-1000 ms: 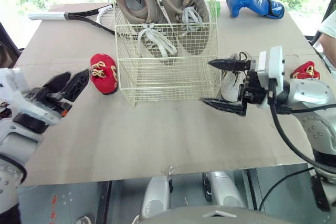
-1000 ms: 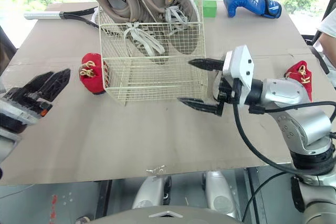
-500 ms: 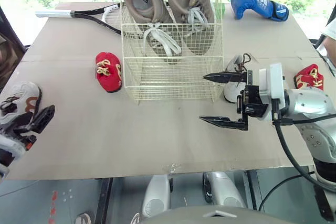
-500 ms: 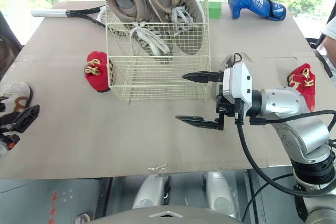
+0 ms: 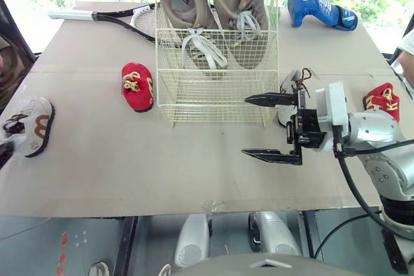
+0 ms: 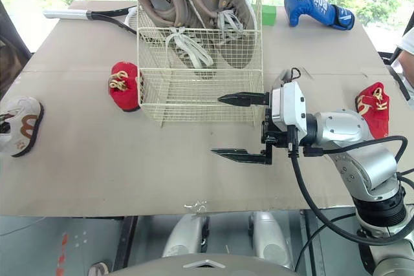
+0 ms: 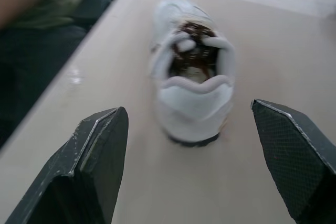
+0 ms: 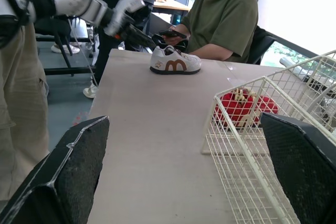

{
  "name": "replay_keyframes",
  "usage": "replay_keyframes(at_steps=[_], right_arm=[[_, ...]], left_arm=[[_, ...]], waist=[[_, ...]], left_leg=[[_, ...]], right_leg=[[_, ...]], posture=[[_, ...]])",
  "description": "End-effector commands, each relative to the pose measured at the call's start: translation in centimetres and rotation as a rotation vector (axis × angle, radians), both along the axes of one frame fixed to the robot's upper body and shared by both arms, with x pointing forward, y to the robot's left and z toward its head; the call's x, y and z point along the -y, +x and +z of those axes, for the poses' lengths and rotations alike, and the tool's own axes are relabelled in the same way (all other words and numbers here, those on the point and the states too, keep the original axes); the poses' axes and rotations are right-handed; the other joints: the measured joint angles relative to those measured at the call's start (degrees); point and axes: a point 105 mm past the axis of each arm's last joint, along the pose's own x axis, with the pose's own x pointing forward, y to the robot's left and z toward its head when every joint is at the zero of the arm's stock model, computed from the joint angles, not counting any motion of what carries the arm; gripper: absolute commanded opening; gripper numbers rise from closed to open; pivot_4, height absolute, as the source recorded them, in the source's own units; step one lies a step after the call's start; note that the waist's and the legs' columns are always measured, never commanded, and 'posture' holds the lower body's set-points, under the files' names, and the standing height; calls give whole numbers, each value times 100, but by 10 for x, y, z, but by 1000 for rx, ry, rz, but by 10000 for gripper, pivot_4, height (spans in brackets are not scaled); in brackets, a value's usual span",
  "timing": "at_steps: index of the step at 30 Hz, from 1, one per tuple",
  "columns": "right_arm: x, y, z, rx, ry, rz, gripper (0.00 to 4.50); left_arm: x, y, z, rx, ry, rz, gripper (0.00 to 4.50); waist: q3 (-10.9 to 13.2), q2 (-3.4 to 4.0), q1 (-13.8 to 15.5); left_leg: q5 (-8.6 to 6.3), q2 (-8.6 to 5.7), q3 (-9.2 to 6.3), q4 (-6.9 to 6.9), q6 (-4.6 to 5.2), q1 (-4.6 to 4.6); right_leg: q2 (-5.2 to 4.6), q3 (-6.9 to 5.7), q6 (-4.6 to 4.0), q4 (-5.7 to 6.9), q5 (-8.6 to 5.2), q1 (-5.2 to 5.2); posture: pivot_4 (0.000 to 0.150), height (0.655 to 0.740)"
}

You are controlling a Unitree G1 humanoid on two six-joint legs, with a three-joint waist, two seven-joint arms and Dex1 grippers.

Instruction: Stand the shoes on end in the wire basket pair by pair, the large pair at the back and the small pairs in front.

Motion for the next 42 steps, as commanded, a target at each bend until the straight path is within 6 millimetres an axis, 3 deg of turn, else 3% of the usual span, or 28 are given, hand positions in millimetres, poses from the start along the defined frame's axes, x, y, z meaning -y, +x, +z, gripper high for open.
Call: replay_keyframes(at_steps=[1,4,8,10,12,14,17,20,23,25,29,31,37,42], right_arm=[[2,-3,10,57,19,-17,44438],[1,-5,11,62,21,-34,45000],[3,-6,10,57,22,-54,45000],[3,-5,10,52,24,-61,45000],[4,-4,10,43,26,-67,45000],[6,0,13,22,46,-83,45000],[10,13,22,-24,106,-130,45000],[13,23,30,-42,142,-165,45000],[29,32,45,-100,154,-149,45000],[44,40,58,-102,126,-164,45000],[67,51,83,-142,71,-200,45000],[67,46,96,-177,45,-143,45000],[38,32,95,-331,-150,-9,45000],[-6,50,93,-464,-218,-50,45000]], left_arm=[[-11,12,0,-29,69,23,40630],[-16,19,-12,-87,77,48,33211],[-16,20,-18,-94,89,67,15973],[-11,23,-9,-17,78,49,8374],[-1,28,18,149,87,22,4219],[11,31,63,377,158,11,3651],[62,37,129,622,243,-188,3651],[119,38,157,723,272,-497,3651],[197,38,166,666,469,-963,3651],[230,34,165,613,608,-1228,3651],[251,37,156,533,850,-1567,3651],[259,49,149,502,1002,-1700,3651],[298,82,138,537,1296,-1898,3651],[321,98,149,649,1456,-1939,3651]], waist=[[-5,-8,-38],[-7,-11,-58],[-5,-6,-42],[-6,-5,-45],[-8,-8,-45],[-10,-13,-38],[-5,-78,22],[-2,-74,17],[9,-49,14],[34,-9,27],[57,48,-29],[59,51,-67],[61,53,-75],[60,52,-74]], left_leg=[[0,0,2,0,0,0],[0,1,6,-1,0,-1],[0,2,6,-5,0,-1],[0,2,5,-6,0,-1],[0,3,5,-5,0,0],[0,4,4,-3,0,-1],[0,5,-26,11,-1,-20],[0,-4,-40,23,-3,-26],[-1,-19,-21,21,-1,-22],[0,-22,-20,21,0,-22],[0,-12,-11,9,1,-18],[1,-1,-8,-6,3,-11],[-1,6,0,2,5,-27],[-13,5,17,33,27,-66]], right_leg=[[0,1,0,0,0,0],[0,4,22,0,13,-3],[-2,3,22,0,13,-4],[-2,3,22,1,13,-4],[-2,3,22,3,14,-4],[-5,2,22,4,14,-4],[-9,-26,20,4,15,-2],[-22,-38,15,1,20,8],[-35,-31,17,-2,19,9],[-34,-31,16,-2,18,9],[-14,-23,17,-4,16,4],[6,-10,14,-7,14,-2],[16,6,10,-2,12,-18],[10,17,18,3,15,-51]], posture=[[1500,7400],[1500,7400],[1500,7400],[1500,7400],[1500,7400],[1500,7400],[1500,7400],[1500,7400],[1500,7400],[1500,7400],[1500,7400],[1500,7400],[1500,7400],[1500,7400]])
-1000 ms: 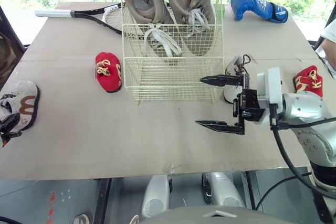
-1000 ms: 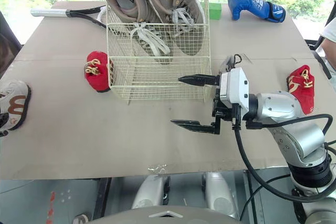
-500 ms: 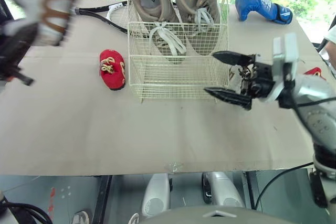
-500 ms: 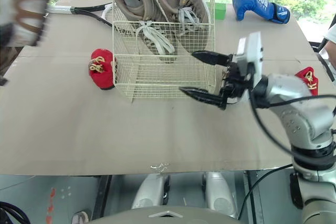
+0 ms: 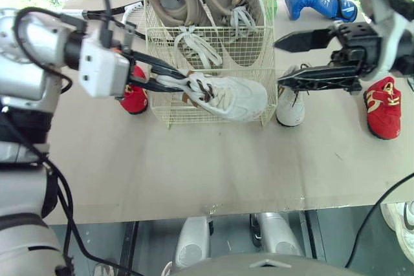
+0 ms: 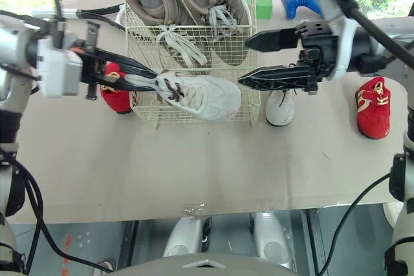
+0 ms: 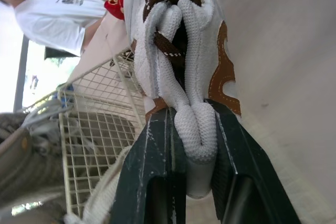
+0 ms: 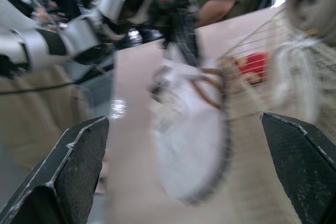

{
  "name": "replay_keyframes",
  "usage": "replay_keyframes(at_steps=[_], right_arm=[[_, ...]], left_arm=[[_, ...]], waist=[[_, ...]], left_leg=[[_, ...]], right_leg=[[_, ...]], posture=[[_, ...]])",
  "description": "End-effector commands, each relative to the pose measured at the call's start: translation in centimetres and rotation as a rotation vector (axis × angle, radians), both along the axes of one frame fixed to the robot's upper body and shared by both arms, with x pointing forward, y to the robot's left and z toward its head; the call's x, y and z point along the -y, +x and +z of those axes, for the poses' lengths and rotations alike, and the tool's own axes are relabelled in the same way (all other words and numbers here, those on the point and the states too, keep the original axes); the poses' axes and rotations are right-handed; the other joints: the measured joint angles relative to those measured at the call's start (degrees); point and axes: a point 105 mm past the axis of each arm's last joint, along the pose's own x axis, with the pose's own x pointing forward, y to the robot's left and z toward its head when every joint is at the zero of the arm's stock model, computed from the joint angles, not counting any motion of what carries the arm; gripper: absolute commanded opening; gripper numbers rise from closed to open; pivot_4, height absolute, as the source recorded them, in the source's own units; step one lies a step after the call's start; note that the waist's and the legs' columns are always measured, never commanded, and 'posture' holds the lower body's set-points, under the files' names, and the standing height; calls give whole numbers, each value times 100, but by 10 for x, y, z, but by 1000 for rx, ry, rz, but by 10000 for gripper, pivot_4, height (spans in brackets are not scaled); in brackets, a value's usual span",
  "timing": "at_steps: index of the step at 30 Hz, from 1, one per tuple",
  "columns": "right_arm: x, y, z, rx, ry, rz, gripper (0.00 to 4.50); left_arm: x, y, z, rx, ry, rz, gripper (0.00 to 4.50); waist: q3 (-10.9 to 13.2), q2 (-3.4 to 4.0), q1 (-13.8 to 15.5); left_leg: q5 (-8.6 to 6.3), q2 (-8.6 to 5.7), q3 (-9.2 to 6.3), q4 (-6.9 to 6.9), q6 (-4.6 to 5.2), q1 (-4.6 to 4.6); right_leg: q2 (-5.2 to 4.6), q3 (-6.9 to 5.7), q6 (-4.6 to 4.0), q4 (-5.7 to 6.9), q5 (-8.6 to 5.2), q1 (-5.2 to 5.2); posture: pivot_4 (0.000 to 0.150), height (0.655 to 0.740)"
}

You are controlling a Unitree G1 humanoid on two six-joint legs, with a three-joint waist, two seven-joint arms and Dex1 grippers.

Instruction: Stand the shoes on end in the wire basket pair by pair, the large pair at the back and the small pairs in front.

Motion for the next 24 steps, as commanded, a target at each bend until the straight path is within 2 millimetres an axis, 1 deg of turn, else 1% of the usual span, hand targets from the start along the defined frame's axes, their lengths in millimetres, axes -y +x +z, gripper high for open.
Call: replay_keyframes(at_steps=[1,3,4,7,11,13,15,16,17,18,19,21,22,23,24], right_arm=[[-25,12,-3,-59,-64,-52,45000],[-36,17,-10,-86,-110,-69,45000],[-39,20,-14,-105,-129,-79,45000],[-39,31,-23,-132,-174,-123,45000],[-35,31,-31,-175,-229,-106,45000],[-35,25,-39,-213,-267,-73,39722],[-35,21,-45,-239,-298,-45,32836],[-35,20,-47,-247,-305,-35,28881],[-35,19,-49,-253,-310,-27,23919],[-35,19,-50,-256,-312,-25,20855],[-35,19,-51,-259,-310,-24,15793],[-34,20,-49,-261,-294,-24,6986],[-34,21,-48,-261,-279,-23,2790],[-33,21,-46,-263,-267,-20,1215],[-33,21,-45,-263,-259,-18,1045]], left_arm=[[13,0,14,125,9,-103,3651],[21,-1,17,164,16,-154,3651],[24,-2,17,184,22,-175,3651],[29,-5,22,227,30,-219,3651],[28,-5,26,258,37,-231,3651],[27,-4,26,269,39,-228,3580],[27,-4,28,282,34,-230,3580],[27,-4,29,289,31,-234,3580],[27,-4,30,298,25,-238,3580],[27,-5,31,302,15,-242,3580],[26,-7,31,303,8,-245,3580],[23,-11,30,250,-12,-240,3580],[20,-14,29,210,-19,-229,8311],[18,-16,28,171,-30,-220,13298],[17,-18,32,130,-70,-212,16560]], waist=[[-1,0,5],[-2,-1,19],[-3,-2,28],[-2,-1,30],[-2,-1,5],[-2,-1,2],[-2,-1,-6],[-2,-1,-9],[-2,-1,-11],[-2,-1,-12],[-2,-1,-12],[-2,-1,-12],[-2,-1,-16],[-2,-1,-40],[-2,-1,-65]], left_leg=[[0,0,-4,5,0,-8],[0,0,-5,6,0,-35],[1,0,-6,9,-2,-50],[14,-5,-6,9,-24,-73],[15,-5,-8,8,-25,-98],[15,-5,-13,8,-25,-100],[15,-5,-18,8,-24,-101],[15,-5,-20,8,-24,-100],[15,-5,-23,9,-24,-100],[15,-5,-23,12,-24,-100],[14,-5,-24,16,-22,-100],[13,-5,-25,25,-21,-102],[13,-5,-25,29,-20,-103],[11,-5,-26,31,-17,-103],[9,-5,-26,31,-14,-103]], right_leg=[[0,-2,0,6,0,-8],[0,-3,0,11,0,-35],[-1,-4,1,38,0,-51],[-8,-12,2,38,-1,-69],[-11,-18,3,21,0,-84],[-11,-24,3,20,-1,-84],[-11,-28,3,21,-1,-85],[-11,-30,3,25,-1,-85],[-10,-32,3,29,-1,-85],[-10,-32,3,32,-1,-85],[-10,-32,3,36,-1,-85],[-10,-33,3,43,-1,-85],[-10,-32,3,46,-1,-85],[-11,-32,3,48,-1,-84],[-11,-31,3,50,-1,-85]], posture=[[1500,7400],[1500,7400],[1500,7400],[1500,7400],[1500,7400],[1500,7400],[1500,7400],[1500,7400],[1500,7400],[1500,7400],[1500,7400],[1500,7400],[1500,7400],[1500,7400],[1500,7400]])
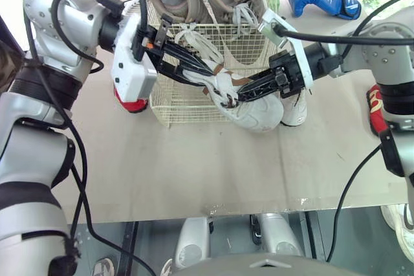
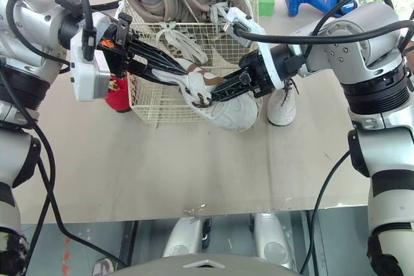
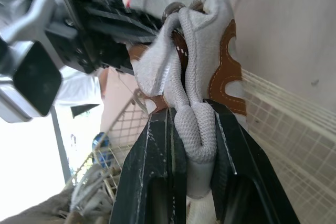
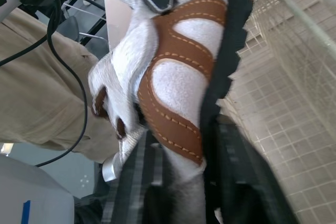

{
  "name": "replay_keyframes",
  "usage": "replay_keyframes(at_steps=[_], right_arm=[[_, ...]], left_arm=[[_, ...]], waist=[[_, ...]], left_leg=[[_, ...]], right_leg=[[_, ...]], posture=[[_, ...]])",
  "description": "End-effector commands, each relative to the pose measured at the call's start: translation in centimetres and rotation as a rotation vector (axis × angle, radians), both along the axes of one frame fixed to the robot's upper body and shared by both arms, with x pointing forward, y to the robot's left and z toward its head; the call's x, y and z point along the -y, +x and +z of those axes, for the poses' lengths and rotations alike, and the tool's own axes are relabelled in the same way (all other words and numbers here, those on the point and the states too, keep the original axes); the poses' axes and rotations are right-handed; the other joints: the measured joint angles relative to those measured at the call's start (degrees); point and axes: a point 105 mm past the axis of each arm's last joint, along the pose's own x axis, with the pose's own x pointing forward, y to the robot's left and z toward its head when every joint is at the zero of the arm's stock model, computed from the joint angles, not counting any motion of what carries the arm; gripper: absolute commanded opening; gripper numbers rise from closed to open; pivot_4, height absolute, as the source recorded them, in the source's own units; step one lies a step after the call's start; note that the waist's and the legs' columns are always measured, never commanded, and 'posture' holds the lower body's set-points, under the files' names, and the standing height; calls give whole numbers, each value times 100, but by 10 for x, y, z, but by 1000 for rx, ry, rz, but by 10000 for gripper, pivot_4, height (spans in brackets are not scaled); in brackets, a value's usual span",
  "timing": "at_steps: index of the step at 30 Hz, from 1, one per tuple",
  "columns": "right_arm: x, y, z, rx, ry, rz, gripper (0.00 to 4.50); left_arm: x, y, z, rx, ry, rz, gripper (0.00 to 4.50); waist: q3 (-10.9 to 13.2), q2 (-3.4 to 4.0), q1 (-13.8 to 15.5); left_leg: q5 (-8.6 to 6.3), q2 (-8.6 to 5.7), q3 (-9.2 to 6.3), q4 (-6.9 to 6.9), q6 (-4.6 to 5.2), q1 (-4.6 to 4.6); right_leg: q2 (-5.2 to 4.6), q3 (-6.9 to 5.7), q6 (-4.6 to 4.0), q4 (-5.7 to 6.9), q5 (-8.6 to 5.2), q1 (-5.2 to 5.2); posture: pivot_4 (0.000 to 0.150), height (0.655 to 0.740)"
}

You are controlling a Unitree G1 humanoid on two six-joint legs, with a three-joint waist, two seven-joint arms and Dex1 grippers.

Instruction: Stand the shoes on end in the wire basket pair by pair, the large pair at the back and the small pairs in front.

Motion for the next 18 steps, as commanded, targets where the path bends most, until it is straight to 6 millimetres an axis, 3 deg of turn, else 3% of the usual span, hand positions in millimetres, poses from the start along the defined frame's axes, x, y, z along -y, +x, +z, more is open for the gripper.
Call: replay_keyframes(at_steps=[1,2,5,6,10,14,18], right_arm=[[6,-1,7,12,44,7,1043],[7,-2,7,15,48,9,1040],[11,-8,6,51,81,40,1034],[12,-12,9,57,131,59,1033],[9,-15,23,252,329,53,1031],[-20,-6,60,458,636,-60,1030],[-52,14,84,669,799,-203,1030]], left_arm=[[-10,-13,31,-130,-163,28,21903],[-11,-15,35,-196,-200,39,26663],[-29,-26,43,-619,-327,212,39486],[-46,-29,39,-789,-394,320,42953],[-85,-47,15,-1154,-639,568,43362],[-107,-75,-34,-1203,-910,753,43362],[-100,-95,-55,-1195,-1074,810,43362]], waist=[[0,0,-36],[0,0,-40],[-1,-2,-121],[-2,-3,-175],[-2,3,-262],[-6,-6,-271],[-18,-25,-145]], left_leg=[[0,0,-2,1,0,0],[0,0,-7,4,0,-1],[-1,1,-42,30,2,-27],[-1,-1,-49,33,2,-28],[0,-3,-79,23,-2,-13],[7,-1,-55,-15,-15,53],[10,-7,-47,-26,-21,60]], right_leg=[[0,-1,0,2,0,0],[0,-6,0,5,0,0],[1,-31,1,10,-1,0],[1,-31,2,9,-1,-1],[-5,-33,12,23,-9,3],[-15,-28,10,35,-10,25],[-14,-41,7,24,-10,26]], posture=[[1500,7400],[1500,7400],[1500,7400],[1500,7400],[1500,7400],[1500,7400],[1500,7400]])
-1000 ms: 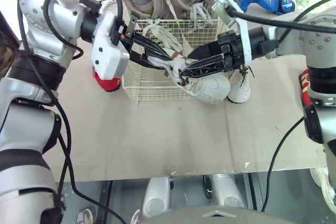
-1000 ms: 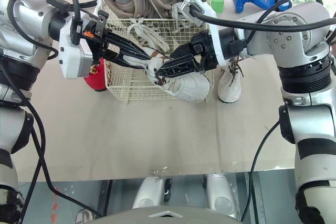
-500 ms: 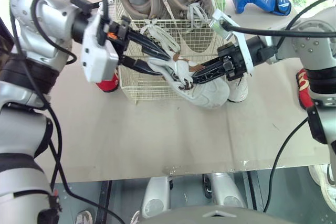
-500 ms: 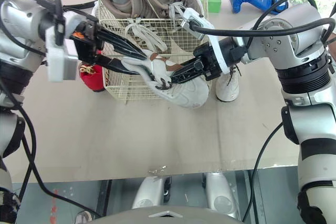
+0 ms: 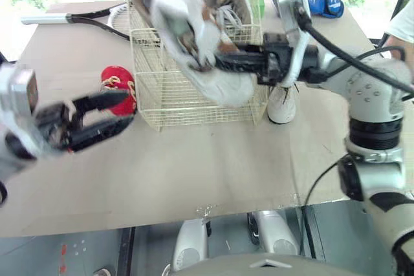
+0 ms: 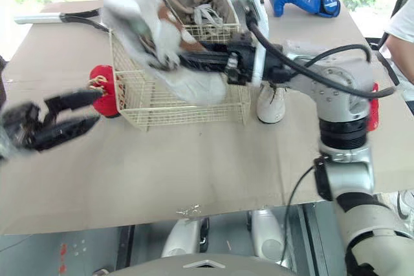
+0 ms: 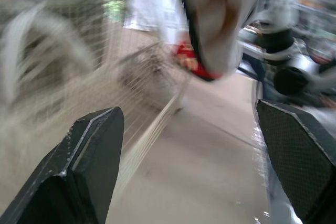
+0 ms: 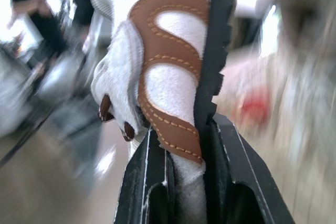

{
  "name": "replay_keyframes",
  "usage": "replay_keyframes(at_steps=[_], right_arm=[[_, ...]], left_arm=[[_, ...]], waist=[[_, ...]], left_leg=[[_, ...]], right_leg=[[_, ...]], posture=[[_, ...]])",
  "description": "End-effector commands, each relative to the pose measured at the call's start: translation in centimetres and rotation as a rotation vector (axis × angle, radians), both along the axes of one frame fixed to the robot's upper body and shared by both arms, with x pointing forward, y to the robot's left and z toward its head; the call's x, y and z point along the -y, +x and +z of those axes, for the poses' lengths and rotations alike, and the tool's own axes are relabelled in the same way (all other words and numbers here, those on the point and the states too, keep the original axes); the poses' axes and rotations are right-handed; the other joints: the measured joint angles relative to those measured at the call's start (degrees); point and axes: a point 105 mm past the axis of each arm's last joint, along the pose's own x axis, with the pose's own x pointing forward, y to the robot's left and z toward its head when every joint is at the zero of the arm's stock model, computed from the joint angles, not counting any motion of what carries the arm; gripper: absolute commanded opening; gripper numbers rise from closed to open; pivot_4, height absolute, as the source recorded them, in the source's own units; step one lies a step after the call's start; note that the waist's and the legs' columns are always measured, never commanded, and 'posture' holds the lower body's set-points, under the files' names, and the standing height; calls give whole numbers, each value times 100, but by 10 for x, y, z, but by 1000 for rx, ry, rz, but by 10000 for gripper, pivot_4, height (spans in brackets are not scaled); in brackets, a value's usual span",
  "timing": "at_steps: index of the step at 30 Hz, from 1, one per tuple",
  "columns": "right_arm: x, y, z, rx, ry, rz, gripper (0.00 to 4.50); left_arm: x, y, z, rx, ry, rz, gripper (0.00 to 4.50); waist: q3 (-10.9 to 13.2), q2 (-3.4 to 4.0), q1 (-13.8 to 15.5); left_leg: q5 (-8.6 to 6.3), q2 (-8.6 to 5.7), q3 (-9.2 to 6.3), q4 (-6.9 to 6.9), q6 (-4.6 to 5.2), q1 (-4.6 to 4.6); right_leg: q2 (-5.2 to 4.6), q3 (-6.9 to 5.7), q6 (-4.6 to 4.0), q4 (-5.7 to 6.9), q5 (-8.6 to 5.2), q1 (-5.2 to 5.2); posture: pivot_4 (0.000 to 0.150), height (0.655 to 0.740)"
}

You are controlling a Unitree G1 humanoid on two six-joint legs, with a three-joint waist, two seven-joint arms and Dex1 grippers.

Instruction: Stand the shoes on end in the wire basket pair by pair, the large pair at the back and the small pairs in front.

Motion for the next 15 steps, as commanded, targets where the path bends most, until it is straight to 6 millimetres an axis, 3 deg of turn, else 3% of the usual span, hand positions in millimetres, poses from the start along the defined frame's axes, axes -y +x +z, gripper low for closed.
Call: replay_keyframes(at_steps=[1,7,15], right_arm=[[-22,17,36,252,192,-182,1030],[-57,44,28,421,294,-305,1030],[-83,65,-6,371,392,-362,1030]], left_arm=[[11,-15,14,116,-8,118,43362],[5,-17,11,124,-35,233,43362],[-3,-22,18,165,-42,310,43362]], waist=[[-3,-3,91],[-18,-27,215],[-13,-19,163]], left_leg=[[1,-1,4,1,-2,5],[14,-9,1,1,-25,25],[15,-5,6,-24,-27,99]], right_leg=[[-1,1,-1,2,0,2],[-1,-5,-12,3,7,28],[2,-3,-34,-8,-7,91]], posture=[[1500,7400],[1500,7400],[1500,7400]])
